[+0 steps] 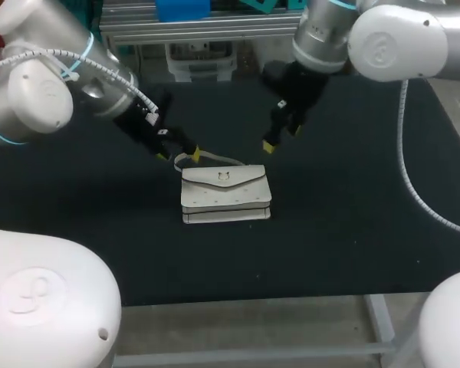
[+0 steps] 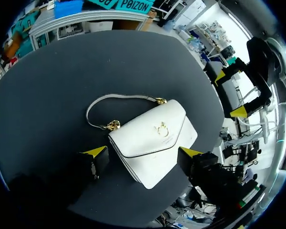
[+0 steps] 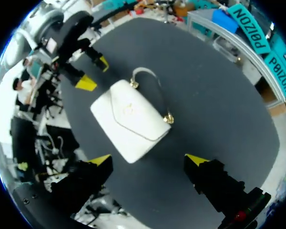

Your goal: Pick up the bag, open it, inspect its contents, close it, and place it on the opposite side

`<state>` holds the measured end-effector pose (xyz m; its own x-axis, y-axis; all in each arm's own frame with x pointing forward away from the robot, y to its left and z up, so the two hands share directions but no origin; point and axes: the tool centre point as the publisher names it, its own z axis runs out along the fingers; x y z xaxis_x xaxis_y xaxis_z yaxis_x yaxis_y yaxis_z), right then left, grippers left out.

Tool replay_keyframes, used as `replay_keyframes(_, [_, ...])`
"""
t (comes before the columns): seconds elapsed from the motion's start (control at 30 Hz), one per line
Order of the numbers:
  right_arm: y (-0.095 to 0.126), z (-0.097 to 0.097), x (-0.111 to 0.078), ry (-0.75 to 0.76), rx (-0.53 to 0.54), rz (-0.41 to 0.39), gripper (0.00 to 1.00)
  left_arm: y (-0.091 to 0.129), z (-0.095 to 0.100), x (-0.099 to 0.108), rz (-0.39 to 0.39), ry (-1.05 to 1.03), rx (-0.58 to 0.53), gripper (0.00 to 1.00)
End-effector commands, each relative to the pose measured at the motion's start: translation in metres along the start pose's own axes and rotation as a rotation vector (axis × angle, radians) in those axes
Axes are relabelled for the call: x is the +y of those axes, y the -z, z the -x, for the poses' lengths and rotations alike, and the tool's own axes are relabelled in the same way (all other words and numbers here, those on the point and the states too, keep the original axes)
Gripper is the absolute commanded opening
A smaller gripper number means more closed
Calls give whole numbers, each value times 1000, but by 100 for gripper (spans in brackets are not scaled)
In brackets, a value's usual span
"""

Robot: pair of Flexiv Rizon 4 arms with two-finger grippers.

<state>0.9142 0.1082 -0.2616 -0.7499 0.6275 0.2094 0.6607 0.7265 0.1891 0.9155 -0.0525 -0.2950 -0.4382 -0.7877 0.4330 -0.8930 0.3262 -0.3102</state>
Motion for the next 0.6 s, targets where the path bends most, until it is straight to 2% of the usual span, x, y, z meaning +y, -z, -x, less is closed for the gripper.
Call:
replay_keyframes(0.03, [0, 4, -8, -377, 162, 145, 100, -1, 3, 3, -56, 361, 75, 100])
replay_keyframes(0.3, [0, 4, -8, -377, 162, 145, 100, -1, 3, 3, -56, 361, 75, 100])
replay_keyframes(0.37, [-10, -8, -6, -456, 256, 193, 100, -1, 3, 3, -56, 361, 75, 100])
replay_keyframes(0.43, [-16, -15, -9, -522, 303, 201, 100, -9, 3, 8, -57, 507, 88, 100])
replay_keyframes(0.53, [-25, -26, -15, -588, 376, 228, 100, -16, 2, 19, -63, 601, 122, 100])
replay_keyframes(0.6, [-31, -31, -18, -618, 371, 237, 100, -17, 2, 23, -61, 613, 174, 100])
